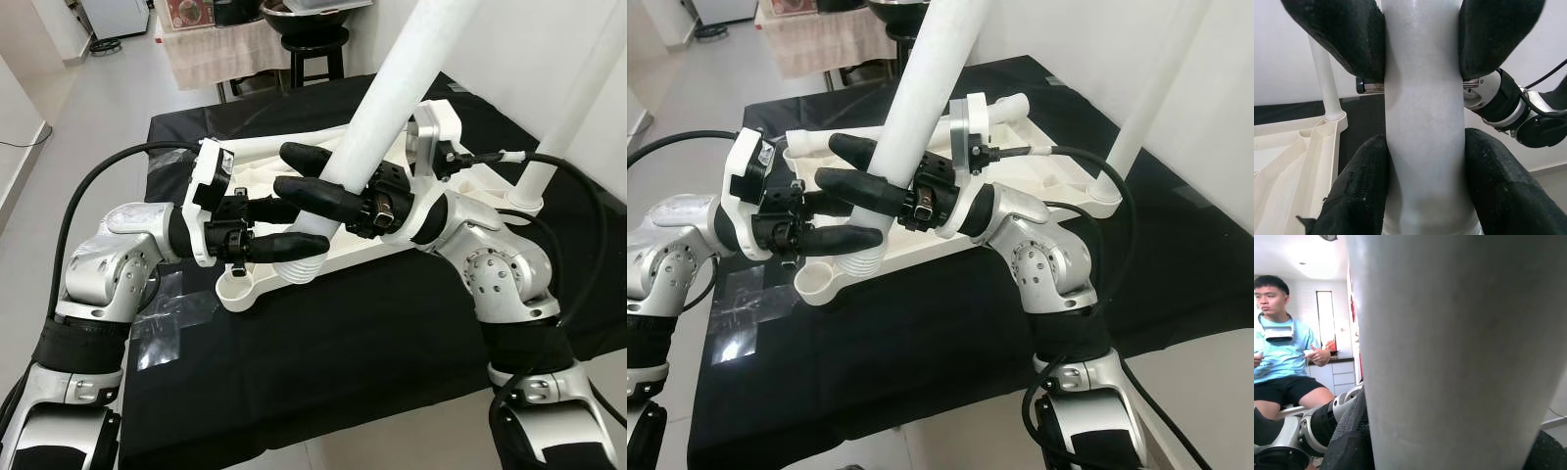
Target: Building children table
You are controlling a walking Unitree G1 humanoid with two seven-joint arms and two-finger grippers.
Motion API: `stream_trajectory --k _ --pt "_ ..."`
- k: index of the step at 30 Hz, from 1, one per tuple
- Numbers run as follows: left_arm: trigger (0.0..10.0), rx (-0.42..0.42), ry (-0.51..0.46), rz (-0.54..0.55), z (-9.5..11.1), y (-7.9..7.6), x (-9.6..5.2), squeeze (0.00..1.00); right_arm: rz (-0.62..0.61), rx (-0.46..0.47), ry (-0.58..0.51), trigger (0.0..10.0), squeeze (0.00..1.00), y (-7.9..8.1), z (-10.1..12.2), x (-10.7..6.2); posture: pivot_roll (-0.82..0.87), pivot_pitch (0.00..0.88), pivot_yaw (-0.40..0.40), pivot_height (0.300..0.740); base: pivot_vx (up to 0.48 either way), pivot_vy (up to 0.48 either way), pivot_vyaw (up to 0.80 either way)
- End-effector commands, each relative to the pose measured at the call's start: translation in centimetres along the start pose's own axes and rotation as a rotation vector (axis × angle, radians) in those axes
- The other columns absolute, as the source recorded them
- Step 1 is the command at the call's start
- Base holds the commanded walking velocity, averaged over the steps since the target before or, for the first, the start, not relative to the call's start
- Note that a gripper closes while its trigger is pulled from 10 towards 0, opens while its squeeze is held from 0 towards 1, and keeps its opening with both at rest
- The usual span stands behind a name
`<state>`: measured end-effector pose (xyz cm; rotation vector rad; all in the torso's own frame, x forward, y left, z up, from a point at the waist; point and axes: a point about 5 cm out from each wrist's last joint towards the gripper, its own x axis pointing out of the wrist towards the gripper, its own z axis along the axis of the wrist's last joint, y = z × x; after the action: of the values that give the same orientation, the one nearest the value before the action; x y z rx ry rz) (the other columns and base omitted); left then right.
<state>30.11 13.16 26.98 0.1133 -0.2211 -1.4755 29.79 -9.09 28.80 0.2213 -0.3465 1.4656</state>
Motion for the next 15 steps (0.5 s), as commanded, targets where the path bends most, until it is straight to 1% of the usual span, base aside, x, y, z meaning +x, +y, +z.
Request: stream_trajectory --k 1,2,3,6,7,8,9,10,11,13,15 --pt "10.0 0.021 0.008 -0.012 0.0 -0.3 0.2 0.0 0.038 0.01 0.009 0.0 0.0 0.5 -0.3 0.4 0.0 0.09 0.024 0.74 0.0 0.0 0.0" --pt "10.0 0.023 0.006 0.006 -0.1 -0.2 0.2 0.0 0.023 0.008 0.01 0.0 0.0 0.4 -0.4 0.3 0.0 0.091 0.021 0.74 0.0 0.0 0.0" --pt "10.0 -0.002 -0.018 0.04 0.0 0.2 0.1 0.15 -0.002 0.002 0.008 0.0 0.0 0.1 -0.4 0.3 0.0 0.091 0.022 0.74 0.0 0.0 0.0" --pt "10.0 -0.023 -0.036 0.062 0.0 0.4 0.0 0.15 -0.018 -0.002 0.007 0.0 0.0 0.0 -0.4 0.2 -0.01 0.091 0.023 0.74 0.0 0.0 0.0" --pt "10.0 -0.04 -0.061 0.068 0.2 0.5 -0.2 1.0 -0.046 -0.01 0.0 0.0 0.0 -0.3 -0.3 0.1 -0.01 0.09 0.024 0.74 0.0 0.0 0.0" --pt "10.0 -0.043 -0.074 0.082 0.3 0.5 -0.8 1.0 -0.084 -0.018 -0.014 0.0 0.0 -0.7 -0.1 0.0 -0.01 0.089 0.027 0.74 0.0 0.0 0.0" --pt "10.0 -0.043 -0.074 0.082 0.3 0.5 -0.8 1.0 -0.084 -0.018 -0.014 0.0 0.0 -0.7 -0.1 0.0 -0.01 0.089 0.027 0.74 0.0 0.0 0.0" --pt "10.0 -0.04 -0.079 0.089 0.4 0.6 -1.2 1.0 -0.109 -0.023 -0.025 0.0 0.0 -1.0 0.1 -0.2 -0.01 0.089 0.027 0.74 0.0 0.0 0.0" --pt "10.0 -0.04 -0.079 0.089 0.4 0.6 -1.2 1.0 -0.109 -0.023 -0.025 0.0 0.0 -1.0 0.1 -0.2 -0.01 0.089 0.027 0.74 0.0 0.0 0.0" --pt "10.0 -0.045 -0.091 0.128 0.6 0.5 -3.2 1.0 -0.196 -0.041 -0.056 0.0 0.0 -1.9 0.7 -0.8 -0.01 0.09 0.032 0.74 0.0 0.0 0.0" --pt "10.0 -0.049 -0.091 0.173 0.6 0.5 -4.7 1.0 -0.275 -0.058 -0.078 0.0 0.0 -2.8 1.2 -1.4 -0.01 0.09 0.032 0.74 0.0 0.0 0.0"
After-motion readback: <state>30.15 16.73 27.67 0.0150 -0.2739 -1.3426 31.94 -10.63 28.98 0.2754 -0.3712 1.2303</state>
